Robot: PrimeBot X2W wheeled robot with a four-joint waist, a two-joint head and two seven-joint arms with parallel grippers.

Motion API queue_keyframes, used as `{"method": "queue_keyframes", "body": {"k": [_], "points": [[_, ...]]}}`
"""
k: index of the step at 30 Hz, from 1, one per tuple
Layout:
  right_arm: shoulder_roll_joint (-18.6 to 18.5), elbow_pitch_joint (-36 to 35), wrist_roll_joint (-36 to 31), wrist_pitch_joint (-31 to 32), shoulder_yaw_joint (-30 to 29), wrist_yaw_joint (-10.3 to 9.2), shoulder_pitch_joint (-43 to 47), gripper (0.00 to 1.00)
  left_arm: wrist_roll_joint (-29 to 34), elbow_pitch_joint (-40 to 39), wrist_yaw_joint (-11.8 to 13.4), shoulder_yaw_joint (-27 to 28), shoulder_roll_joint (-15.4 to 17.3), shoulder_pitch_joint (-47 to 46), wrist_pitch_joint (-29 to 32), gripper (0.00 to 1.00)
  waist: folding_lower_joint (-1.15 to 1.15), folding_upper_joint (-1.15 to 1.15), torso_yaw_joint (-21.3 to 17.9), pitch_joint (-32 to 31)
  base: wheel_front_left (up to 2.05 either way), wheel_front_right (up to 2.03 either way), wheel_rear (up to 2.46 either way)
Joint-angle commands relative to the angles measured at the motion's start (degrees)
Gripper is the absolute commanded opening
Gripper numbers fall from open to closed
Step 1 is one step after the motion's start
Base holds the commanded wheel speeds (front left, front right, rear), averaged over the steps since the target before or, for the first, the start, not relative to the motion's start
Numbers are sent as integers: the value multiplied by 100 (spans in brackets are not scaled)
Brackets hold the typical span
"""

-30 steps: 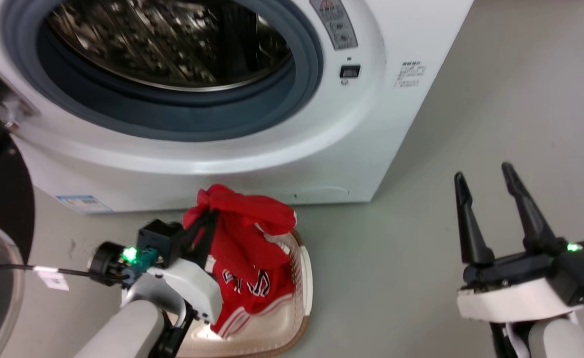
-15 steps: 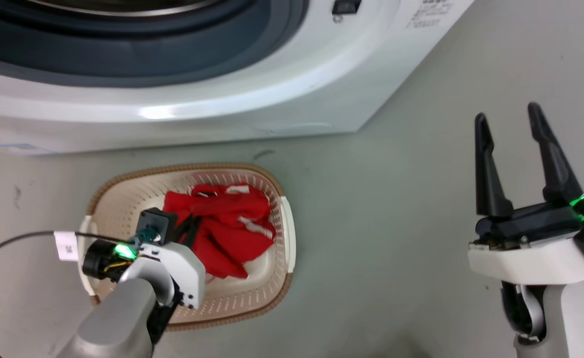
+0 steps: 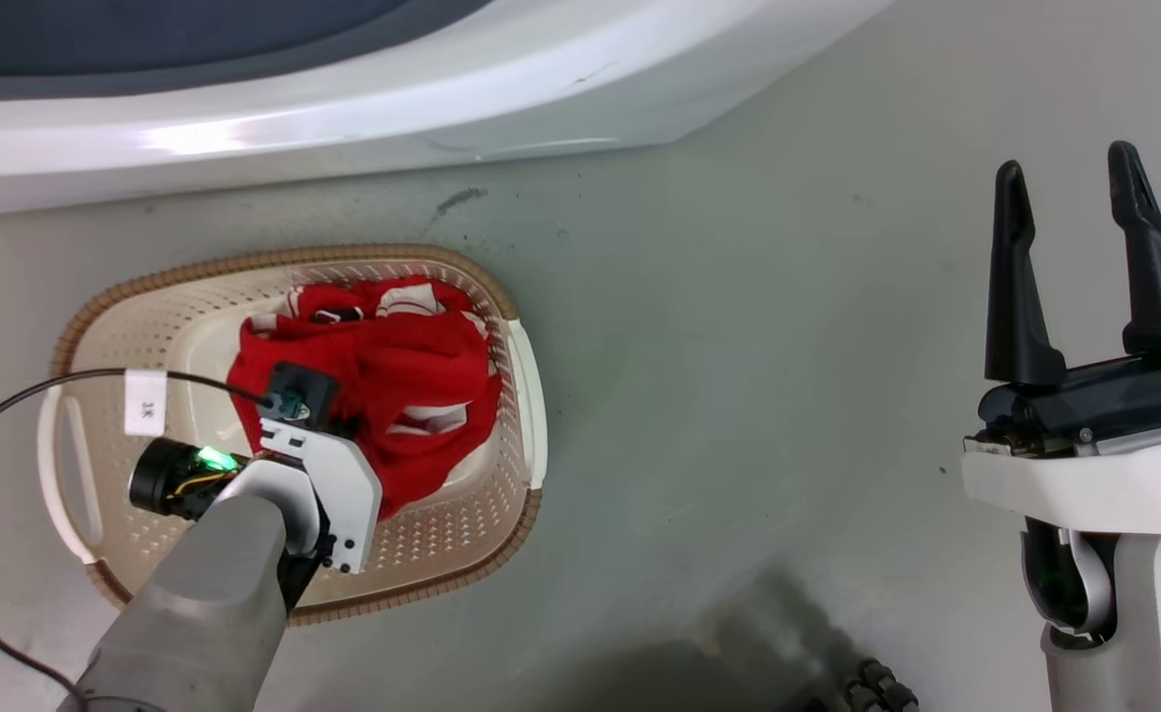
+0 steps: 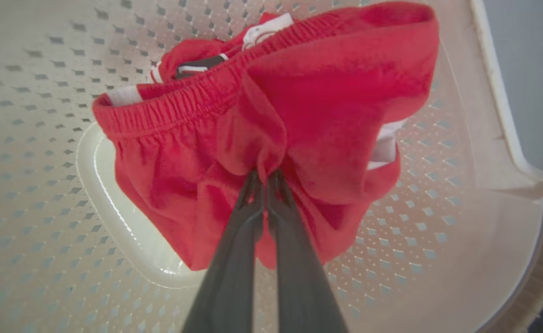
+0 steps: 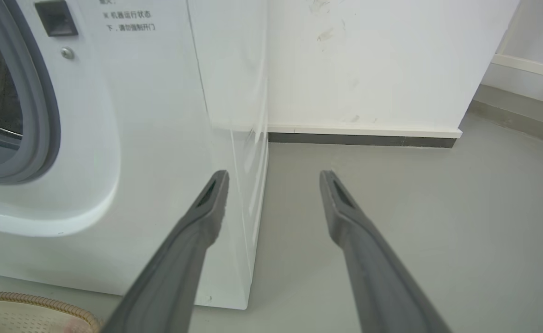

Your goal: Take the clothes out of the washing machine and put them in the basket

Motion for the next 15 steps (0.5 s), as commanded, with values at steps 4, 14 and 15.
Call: {"method": "queue_keyframes", "body": {"k": [4, 14, 15], "points": [[8, -35, 32, -15, -3, -4, -146, 100, -78, 300, -73, -61, -98, -186, 263, 0, -1, 0, -47, 139, 0, 0, 0], [7, 43, 35, -15, 11, -4, -219, 100, -222, 501, -116, -161, -166, -145, 293, 100, -1, 0, -20, -44, 0, 0, 0], [7, 59, 35, -15, 20, -4, -190, 100, -239, 506, -118, -171, -175, -102, 219, 100, -1, 0, -10, -117, 0, 0, 0]]}}
